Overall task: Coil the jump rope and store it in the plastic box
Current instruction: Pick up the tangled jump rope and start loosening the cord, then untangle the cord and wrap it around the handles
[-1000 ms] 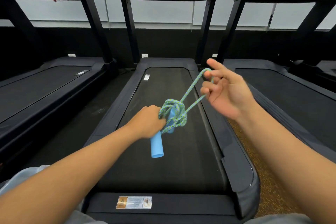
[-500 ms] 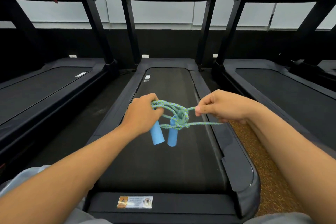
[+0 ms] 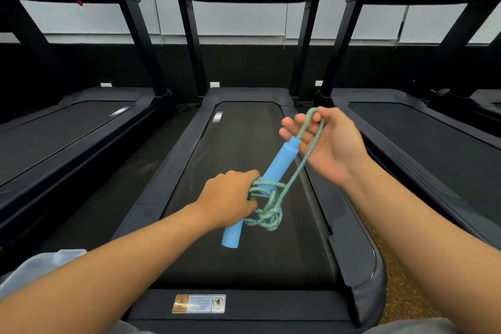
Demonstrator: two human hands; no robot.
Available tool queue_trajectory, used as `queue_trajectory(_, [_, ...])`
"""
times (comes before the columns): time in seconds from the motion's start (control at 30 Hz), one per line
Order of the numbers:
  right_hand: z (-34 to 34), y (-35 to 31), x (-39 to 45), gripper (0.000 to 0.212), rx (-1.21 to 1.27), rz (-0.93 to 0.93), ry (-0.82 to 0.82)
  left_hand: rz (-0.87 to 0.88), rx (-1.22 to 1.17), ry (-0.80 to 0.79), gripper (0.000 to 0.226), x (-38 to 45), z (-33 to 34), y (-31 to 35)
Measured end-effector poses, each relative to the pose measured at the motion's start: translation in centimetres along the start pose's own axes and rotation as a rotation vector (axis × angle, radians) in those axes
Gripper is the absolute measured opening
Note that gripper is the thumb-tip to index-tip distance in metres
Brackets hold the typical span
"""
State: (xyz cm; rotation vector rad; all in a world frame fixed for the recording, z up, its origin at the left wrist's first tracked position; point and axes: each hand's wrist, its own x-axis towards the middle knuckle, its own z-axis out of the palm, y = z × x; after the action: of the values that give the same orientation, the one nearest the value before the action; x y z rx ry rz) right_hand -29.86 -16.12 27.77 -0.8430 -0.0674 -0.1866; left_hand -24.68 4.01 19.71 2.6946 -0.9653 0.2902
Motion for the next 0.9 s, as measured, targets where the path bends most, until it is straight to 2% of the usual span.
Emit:
queue_trajectory(0.1, [-1.3,-1.5,0.4,0.037,0.13,-0.091,0.062,-0.097,-0.169,0.069,0.015,0.5,-0.3,-0.8])
queue_trajectory(0.27, [-3.7,-2.5,0.8,0.039,0.081,-0.13,0.163,-0.277,-0.63,0.243,0.017,1.6,-1.5,-1.9])
queue_trajectory(0.33, [-4.2,-2.5,0.8,0.038,-0.007,-0.155,0.175,-0.341,-0.947,0.211,0.013,1.6,-2.4,-1.9])
queue_trajectory(0.43, [-4.4,-1.7,0.9,0.035,-0.388,-0.164,0.17,-0.426,-1.33,0.137,0.013,1.5,-3.6,-2.1])
queue_trajectory(0.6, [-4.8,1.3,0.2,0.024,-1.008,0.004,-0.02,-0.398,-1.628,0.004,0.015,1.7,-4.3,-2.7])
queue_trajectory(0.7, [-4.0,2.1,-0.6,0.021,-0.96,0.207,-0.215,-0.402,-1.727,-0.041,0.023,1.6,-4.4,-2.7])
queue_trajectory(0.77, [-3.3,2.1,-1.2,0.035,-0.945,0.313,-0.337,-0.412,-1.805,-0.066,0.025,1.5,-4.6,-2.4])
queue_trajectory(0.83, [-2.8,2.3,-1.5,0.047,-0.914,0.318,-0.418,-0.409,-1.86,-0.081,0.019,1.6,-4.7,-2.4])
queue_trajectory(0.9, [-2.3,2.9,-1.5,0.043,-0.889,0.232,-0.409,-0.468,-1.871,-0.075,0.015,1.7,-4.6,-2.5])
